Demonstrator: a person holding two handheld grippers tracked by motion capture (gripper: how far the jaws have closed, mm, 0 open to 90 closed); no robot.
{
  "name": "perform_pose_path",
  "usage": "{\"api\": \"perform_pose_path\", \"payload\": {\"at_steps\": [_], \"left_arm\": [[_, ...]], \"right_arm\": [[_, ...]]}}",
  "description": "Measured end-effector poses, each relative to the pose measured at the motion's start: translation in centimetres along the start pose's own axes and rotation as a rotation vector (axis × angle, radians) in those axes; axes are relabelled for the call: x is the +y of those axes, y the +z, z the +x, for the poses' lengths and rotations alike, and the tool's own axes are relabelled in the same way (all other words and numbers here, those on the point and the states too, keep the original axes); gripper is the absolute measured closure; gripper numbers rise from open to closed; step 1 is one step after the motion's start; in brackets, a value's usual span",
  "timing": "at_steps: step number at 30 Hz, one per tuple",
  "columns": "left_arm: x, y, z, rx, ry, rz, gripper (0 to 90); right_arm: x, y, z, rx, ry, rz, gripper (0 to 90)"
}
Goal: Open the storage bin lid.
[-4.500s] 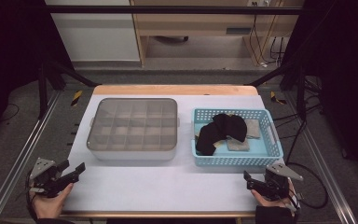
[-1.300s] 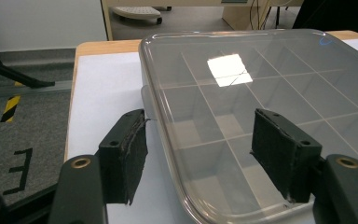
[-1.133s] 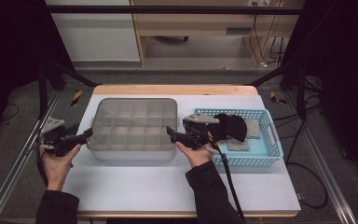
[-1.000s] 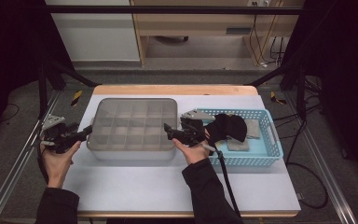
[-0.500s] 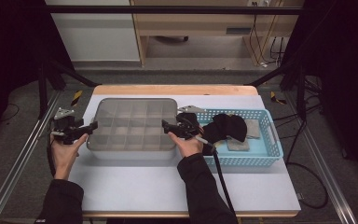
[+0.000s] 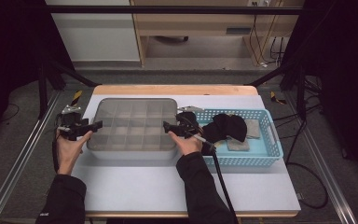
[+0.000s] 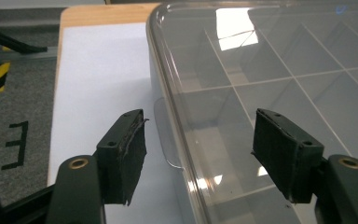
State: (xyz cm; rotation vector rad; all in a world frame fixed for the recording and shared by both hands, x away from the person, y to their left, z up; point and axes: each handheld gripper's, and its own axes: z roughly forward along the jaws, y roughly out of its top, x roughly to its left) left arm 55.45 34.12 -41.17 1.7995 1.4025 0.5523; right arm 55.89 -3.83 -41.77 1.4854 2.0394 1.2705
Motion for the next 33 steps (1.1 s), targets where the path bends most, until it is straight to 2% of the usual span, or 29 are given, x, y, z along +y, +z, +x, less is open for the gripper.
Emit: {"api": "perform_pose_path", "payload": {"at_steps": [3,8,14,20,24,28,33], "left_arm": [[0.1,0.1,-0.1,-0.007,0.002,0.004,31.8],[0.3,0.4,0.0,-0.04,-0.02,0.029,28.2],[0.4,0.5,0.1,-0.065,-0.028,0.067,23.7],[0.7,0.8,0.0,-0.068,-0.028,0.085,19.4],[0.8,1.1,0.2,-0.078,-0.038,0.088,18.1],[0.8,1.3,0.2,-0.089,-0.059,0.087,17.7],[0.8,1.4,0.1,-0.082,-0.076,0.086,17.6]], "right_arm": [[-0.2,0.3,0.0,-0.012,0.005,0.034,29.2],[-0.2,0.5,0.0,-0.013,0.007,0.035,28.8],[-0.2,0.6,-0.2,-0.004,0.028,0.044,27.5],[-0.1,0.8,-0.3,0.008,0.042,0.045,26.4],[-0.1,0.9,-0.4,0.041,0.08,0.072,26.1],[-0.1,0.9,-0.4,0.042,0.075,0.073,25.9],[0.0,1.0,-0.5,0.045,0.074,0.075,26.0]]}}
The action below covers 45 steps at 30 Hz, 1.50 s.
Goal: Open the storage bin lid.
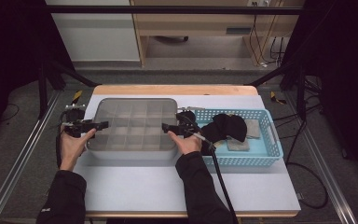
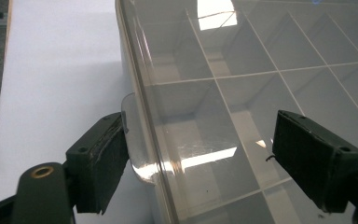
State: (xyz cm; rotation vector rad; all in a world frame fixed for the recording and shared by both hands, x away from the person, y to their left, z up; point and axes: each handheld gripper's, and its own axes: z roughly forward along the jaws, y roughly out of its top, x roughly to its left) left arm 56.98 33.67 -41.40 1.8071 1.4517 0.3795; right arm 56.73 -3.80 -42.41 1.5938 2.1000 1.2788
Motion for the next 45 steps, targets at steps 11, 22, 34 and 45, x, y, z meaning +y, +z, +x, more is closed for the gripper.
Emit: {"api": "perform_pose_path", "payload": {"at_steps": [11,22,34,45], "left_arm": [[-0.1,-0.6,0.4,0.005,-0.058,-0.047,29.8],[-0.1,-3.0,0.5,-0.011,-0.076,-0.164,45.4],[-0.4,-5.9,0.0,-0.027,-0.048,-0.251,55.2],[-0.8,-7.8,-0.3,-0.046,-0.034,-0.298,61.3]], "right_arm": [[0.1,-0.3,-0.2,0.002,0.013,-0.019,30.8],[0.5,-1.6,0.1,0.004,0.028,-0.114,43.0],[1.0,-4.1,0.3,0.05,0.035,-0.188,55.3],[1.1,-5.7,0.3,0.094,0.035,-0.207,62.4]]}}
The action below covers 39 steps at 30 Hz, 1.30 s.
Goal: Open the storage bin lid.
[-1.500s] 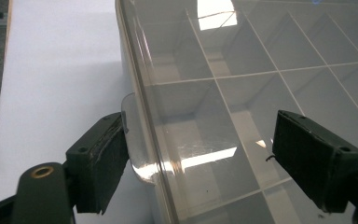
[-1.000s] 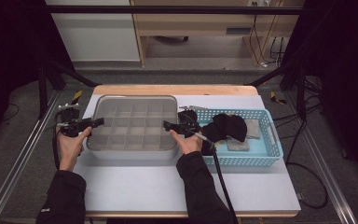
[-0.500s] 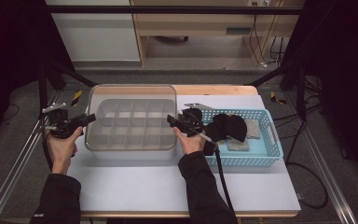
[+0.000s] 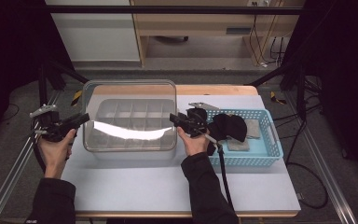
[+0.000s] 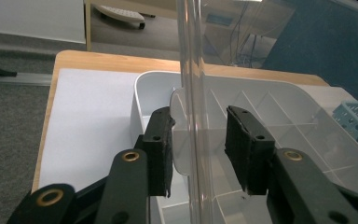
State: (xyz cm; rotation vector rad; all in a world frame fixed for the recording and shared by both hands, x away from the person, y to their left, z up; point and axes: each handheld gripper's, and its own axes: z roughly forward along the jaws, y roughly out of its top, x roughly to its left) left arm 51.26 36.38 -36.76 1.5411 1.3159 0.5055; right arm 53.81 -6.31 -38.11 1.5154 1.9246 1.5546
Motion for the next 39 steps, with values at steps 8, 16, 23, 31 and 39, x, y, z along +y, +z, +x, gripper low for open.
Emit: {"api": "perform_pose_path", "payload": {"at_steps": [8,16,23,31,39], "left_arm": [[0.0,-1.4,-0.4,-0.016,0.017,-0.032,64.6],[0.2,-3.2,-1.6,-0.017,0.062,-0.06,67.1],[0.3,-4.4,-2.8,-0.027,0.087,-0.073,67.8],[0.1,-6.2,-4.5,-0.033,0.125,-0.077,68.0],[-0.4,-7.9,-6.2,-0.034,0.142,-0.082,68.1]], "right_arm": [[0.4,-1.5,0.2,0.039,0.003,-0.032,68.4],[0.5,-2.8,0.5,0.056,-0.018,-0.035,69.5],[0.5,-4.5,0.6,0.074,-0.032,-0.054,70.1],[0.2,-7.5,1.1,0.098,-0.06,-0.073,71.4],[-0.5,-10.4,1.8,0.114,-0.096,-0.088,72.5]]}}
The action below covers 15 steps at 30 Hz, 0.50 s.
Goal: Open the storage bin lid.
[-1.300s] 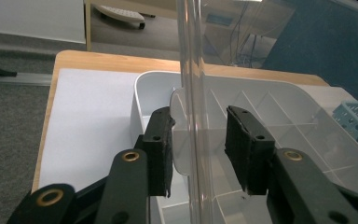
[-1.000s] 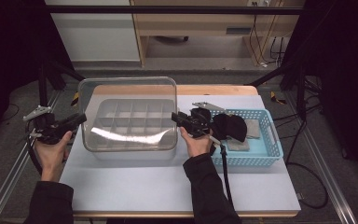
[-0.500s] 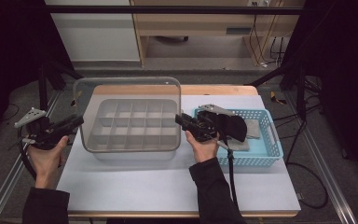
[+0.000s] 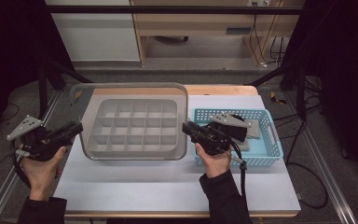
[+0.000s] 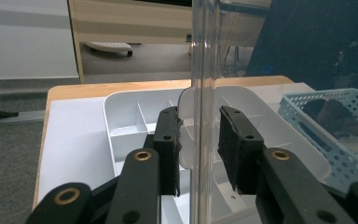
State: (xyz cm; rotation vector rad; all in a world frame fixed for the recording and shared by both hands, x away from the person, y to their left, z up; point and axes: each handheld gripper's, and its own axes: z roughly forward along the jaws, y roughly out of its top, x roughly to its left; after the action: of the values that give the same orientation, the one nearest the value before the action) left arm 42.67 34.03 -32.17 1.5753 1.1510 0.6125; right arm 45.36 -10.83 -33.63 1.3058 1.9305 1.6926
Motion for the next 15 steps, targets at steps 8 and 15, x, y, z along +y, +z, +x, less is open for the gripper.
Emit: {"api": "perform_pose_path", "payload": {"at_steps": [8,15], "left_arm": [[-0.4,-1.5,-1.6,0.003,0.023,0.008,68.1],[-1.0,-2.7,-2.7,0.009,0.031,0.014,68.3]], "right_arm": [[-1.1,-2.1,0.6,0.013,-0.017,0.005,73.1],[-2.2,-3.6,1.0,0.019,-0.033,0.021,73.4]]}}
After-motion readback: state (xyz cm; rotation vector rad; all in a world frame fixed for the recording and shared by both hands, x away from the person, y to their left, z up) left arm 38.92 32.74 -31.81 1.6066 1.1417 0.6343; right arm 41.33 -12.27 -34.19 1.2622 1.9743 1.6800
